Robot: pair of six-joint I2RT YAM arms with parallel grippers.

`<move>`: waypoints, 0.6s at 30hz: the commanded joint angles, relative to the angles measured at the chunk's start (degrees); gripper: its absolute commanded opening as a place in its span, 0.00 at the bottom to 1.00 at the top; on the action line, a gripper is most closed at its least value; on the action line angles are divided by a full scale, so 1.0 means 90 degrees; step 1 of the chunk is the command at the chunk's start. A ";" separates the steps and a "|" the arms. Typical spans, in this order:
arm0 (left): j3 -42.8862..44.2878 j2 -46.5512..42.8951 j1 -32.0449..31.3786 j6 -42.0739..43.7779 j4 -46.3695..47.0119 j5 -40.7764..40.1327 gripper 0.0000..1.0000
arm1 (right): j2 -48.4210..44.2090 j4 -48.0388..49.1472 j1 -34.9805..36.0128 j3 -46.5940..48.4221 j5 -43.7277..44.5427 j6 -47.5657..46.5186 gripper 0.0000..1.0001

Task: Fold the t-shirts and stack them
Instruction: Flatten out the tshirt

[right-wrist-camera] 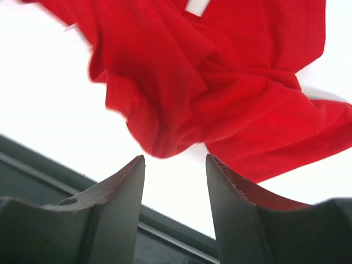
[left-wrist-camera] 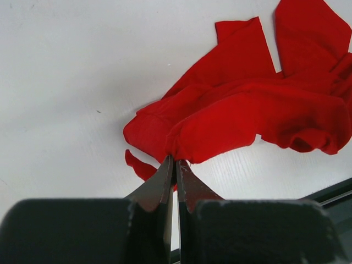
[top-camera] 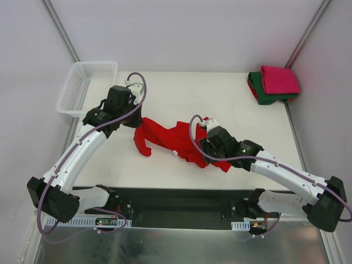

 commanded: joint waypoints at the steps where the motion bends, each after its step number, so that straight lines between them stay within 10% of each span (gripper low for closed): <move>1: -0.0096 -0.0083 0.0073 -0.0135 0.0304 0.0074 0.00 | -0.0700 -0.0473 0.0418 -0.0055 0.0199 -0.0046 0.53; 18: -0.0321 -0.0053 0.0073 -0.0174 0.0441 0.0152 0.00 | 0.0959 -0.0366 0.2743 -0.0426 0.2366 0.1047 0.56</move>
